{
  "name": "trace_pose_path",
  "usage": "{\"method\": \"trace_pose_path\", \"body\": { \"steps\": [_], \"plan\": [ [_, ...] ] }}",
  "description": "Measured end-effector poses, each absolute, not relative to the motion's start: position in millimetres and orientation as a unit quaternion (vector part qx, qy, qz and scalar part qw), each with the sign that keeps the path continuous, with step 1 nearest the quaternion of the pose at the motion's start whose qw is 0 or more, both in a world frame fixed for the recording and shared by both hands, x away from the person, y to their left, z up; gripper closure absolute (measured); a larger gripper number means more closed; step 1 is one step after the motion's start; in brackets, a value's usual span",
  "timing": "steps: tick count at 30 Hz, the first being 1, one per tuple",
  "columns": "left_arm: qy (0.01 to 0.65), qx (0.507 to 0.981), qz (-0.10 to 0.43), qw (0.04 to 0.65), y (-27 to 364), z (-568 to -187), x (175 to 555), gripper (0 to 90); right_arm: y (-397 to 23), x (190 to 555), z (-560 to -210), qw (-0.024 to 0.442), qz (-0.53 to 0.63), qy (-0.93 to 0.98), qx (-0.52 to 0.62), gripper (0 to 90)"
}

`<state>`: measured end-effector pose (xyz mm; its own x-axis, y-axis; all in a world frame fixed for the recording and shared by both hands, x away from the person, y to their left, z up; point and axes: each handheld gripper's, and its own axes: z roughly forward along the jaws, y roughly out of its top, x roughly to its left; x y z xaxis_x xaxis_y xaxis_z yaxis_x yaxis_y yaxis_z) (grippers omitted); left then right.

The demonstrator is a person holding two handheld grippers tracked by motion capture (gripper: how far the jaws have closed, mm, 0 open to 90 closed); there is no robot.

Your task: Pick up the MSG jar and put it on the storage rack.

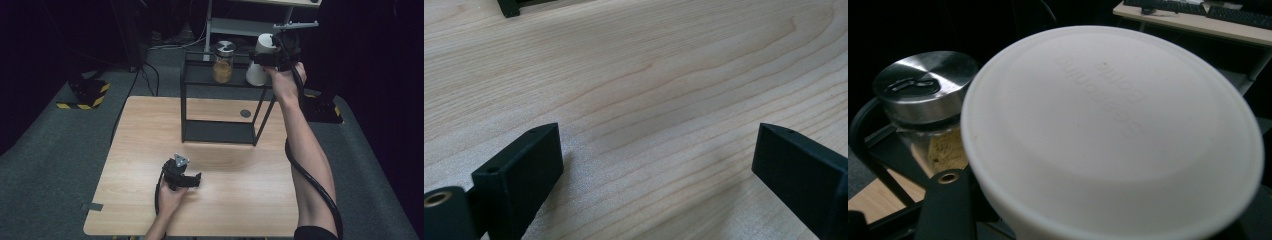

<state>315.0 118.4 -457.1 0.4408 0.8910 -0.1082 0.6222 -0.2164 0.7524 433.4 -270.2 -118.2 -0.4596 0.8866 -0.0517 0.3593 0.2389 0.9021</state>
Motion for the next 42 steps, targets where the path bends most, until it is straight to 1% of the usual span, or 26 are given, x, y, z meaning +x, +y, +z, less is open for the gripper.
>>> {"method": "trace_pose_path", "body": {
  "steps": [12, 17, 34, 36, 37, 38, 40, 42],
  "plan": [
    [0.498, 0.760, 0.178, 0.378, 118.1, -457.0, 315.2, 6.1, -256.6, 445.5, -113.3, 0.297, 0.426, 0.733, 0.439, 34.3],
    [0.499, 0.759, 0.177, 0.379, 118.4, -457.1, 315.2, 6.1, -256.6, 450.4, -114.2, 0.287, 0.426, 0.734, 0.445, 34.3],
    [0.499, 0.759, 0.178, 0.379, 118.2, -457.4, 314.9, 6.4, -255.9, 454.6, -117.5, 0.282, 0.431, 0.734, 0.443, 33.6],
    [0.499, 0.759, 0.176, 0.380, 119.3, -457.1, 315.2, 6.3, -257.0, 453.9, -117.4, 0.281, 0.431, 0.734, 0.443, 29.4],
    [0.499, 0.758, 0.175, 0.381, 119.6, -457.1, 315.3, 6.4, -259.5, 452.5, -118.9, 0.280, 0.436, 0.732, 0.443, 24.7],
    [0.499, 0.758, 0.175, 0.381, 119.8, -457.3, 315.3, 6.4, -259.9, 451.0, -119.8, 0.282, 0.437, 0.730, 0.444, 22.0],
    [0.499, 0.758, 0.176, 0.380, 119.4, -457.2, 315.2, 6.3, -261.6, 448.3, -121.7, 0.286, 0.438, 0.727, 0.446, 17.9],
    [0.499, 0.758, 0.175, 0.381, 119.6, -457.2, 315.3, 6.3, -265.3, 446.4, -123.5, 0.285, 0.444, 0.724, 0.444, 15.9]
  ]
}}
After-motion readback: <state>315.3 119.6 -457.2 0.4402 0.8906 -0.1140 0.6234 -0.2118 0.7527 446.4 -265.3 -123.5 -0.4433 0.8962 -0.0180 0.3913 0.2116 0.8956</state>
